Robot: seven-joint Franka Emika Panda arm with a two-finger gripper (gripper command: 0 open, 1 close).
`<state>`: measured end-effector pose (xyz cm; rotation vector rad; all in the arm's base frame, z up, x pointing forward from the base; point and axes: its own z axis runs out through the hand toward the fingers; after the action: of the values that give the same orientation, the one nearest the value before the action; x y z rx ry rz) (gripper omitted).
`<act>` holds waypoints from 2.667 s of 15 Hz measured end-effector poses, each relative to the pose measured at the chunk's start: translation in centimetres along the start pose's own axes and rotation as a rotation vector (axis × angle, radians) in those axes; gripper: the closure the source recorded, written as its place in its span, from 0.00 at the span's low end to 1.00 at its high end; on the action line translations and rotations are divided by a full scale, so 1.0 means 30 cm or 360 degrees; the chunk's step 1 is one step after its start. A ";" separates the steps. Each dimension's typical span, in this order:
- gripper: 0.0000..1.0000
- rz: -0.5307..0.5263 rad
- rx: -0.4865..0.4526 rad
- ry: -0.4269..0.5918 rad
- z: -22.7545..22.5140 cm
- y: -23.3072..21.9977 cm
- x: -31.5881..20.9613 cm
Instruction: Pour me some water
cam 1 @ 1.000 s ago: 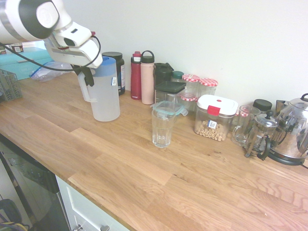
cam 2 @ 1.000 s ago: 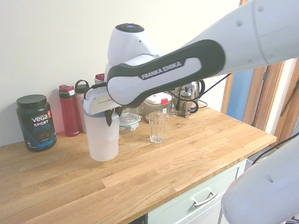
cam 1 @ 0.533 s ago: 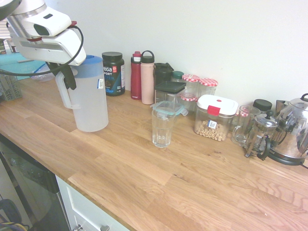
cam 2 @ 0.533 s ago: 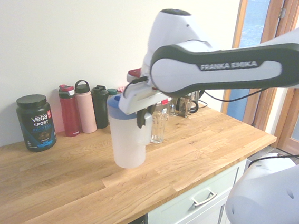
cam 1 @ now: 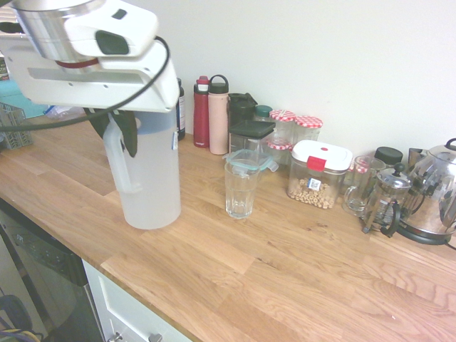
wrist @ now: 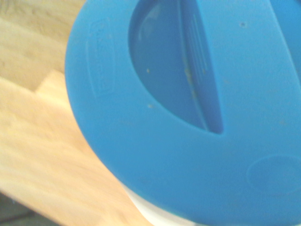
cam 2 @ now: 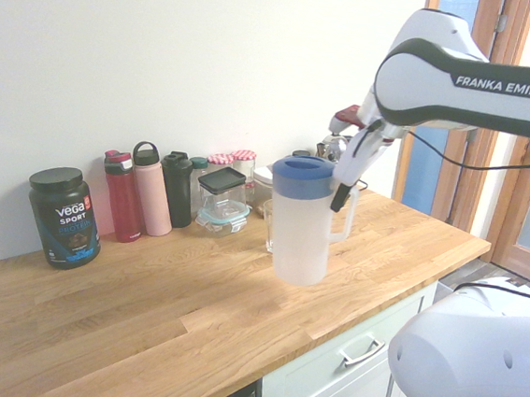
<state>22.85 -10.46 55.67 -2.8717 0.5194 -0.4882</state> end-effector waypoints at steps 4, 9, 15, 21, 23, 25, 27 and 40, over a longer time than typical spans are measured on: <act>1.00 -0.0116 -0.0062 -0.0045 0.001 0.210 0.119; 1.00 -0.0172 -0.0258 -0.0093 0.019 0.293 0.369; 1.00 -0.0302 -0.0521 -0.0265 0.033 0.174 0.574; 1.00 -0.0414 -0.0829 -0.0372 0.080 0.041 0.610; 1.00 -0.0423 -0.0918 -0.0405 0.133 -0.001 0.608; 1.00 -0.0412 -0.0980 -0.0434 0.177 -0.010 0.617; 1.00 -0.0406 -0.1030 -0.0473 0.210 0.000 0.624; 1.00 -0.0458 -0.1344 -0.0654 0.290 -0.099 0.737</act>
<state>46.38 -14.83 54.59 -3.7180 0.2718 0.4095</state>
